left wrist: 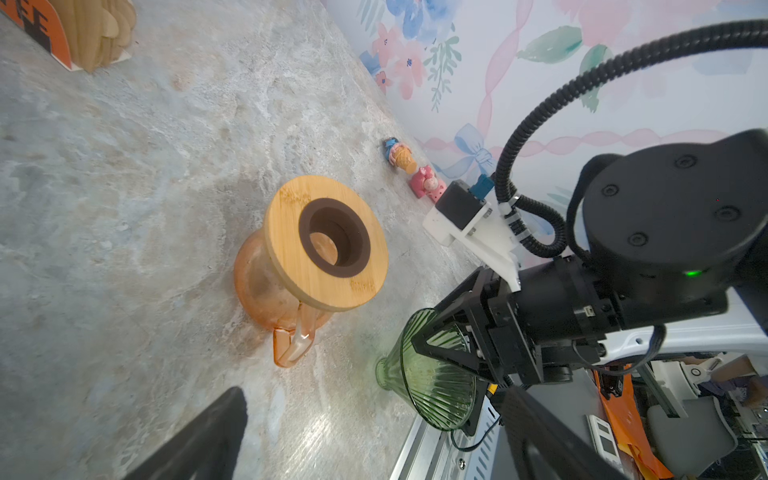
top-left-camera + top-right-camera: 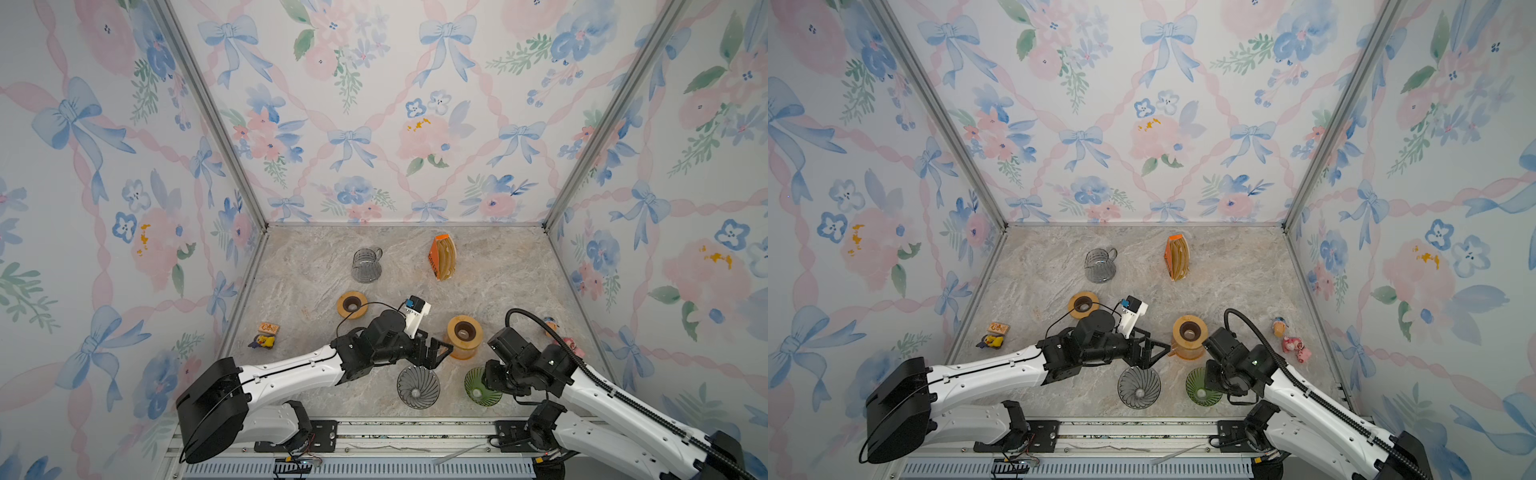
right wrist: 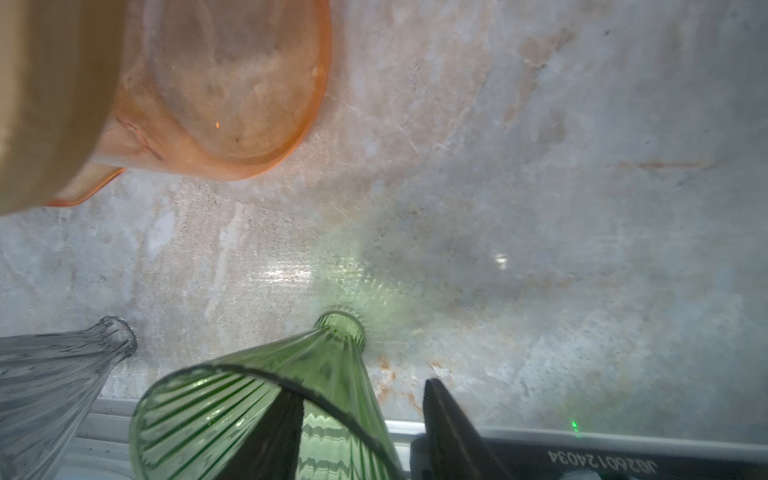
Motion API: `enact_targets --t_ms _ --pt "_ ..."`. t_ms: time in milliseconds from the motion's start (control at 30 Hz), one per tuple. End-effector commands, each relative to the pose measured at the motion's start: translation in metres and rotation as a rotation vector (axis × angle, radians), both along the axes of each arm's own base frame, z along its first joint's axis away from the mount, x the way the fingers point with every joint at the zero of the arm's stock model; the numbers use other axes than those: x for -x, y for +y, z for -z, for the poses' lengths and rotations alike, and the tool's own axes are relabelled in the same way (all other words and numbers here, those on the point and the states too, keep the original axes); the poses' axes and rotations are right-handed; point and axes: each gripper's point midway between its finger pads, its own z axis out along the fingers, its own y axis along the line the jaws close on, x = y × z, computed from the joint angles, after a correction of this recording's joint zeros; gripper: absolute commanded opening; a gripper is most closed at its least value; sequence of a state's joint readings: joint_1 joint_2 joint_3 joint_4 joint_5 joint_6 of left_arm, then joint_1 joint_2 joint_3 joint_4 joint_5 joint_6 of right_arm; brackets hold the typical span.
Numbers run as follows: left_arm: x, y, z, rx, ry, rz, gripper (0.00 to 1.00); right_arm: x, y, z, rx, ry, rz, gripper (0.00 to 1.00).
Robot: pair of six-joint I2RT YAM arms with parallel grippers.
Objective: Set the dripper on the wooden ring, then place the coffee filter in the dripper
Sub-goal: 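Lower the right gripper and grasp the green dripper's rim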
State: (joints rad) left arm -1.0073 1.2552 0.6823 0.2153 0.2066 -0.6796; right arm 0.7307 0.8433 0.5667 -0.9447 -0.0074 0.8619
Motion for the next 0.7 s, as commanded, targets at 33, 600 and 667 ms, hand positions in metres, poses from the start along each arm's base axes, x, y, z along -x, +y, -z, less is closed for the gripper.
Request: enact_targets --t_ms 33,600,667 --pt "0.0011 0.0033 -0.0072 0.024 -0.03 0.01 0.98 0.001 0.0035 0.0071 -0.01 0.001 -0.009 0.47" --pt "-0.0022 0.0019 -0.0126 0.046 -0.025 0.007 0.98 -0.0039 -0.0017 0.0086 0.015 -0.034 -0.005 0.3" --pt "-0.0023 0.001 -0.0146 0.052 -0.027 0.009 0.98 -0.0046 -0.0017 0.0079 0.014 -0.038 -0.002 0.29"
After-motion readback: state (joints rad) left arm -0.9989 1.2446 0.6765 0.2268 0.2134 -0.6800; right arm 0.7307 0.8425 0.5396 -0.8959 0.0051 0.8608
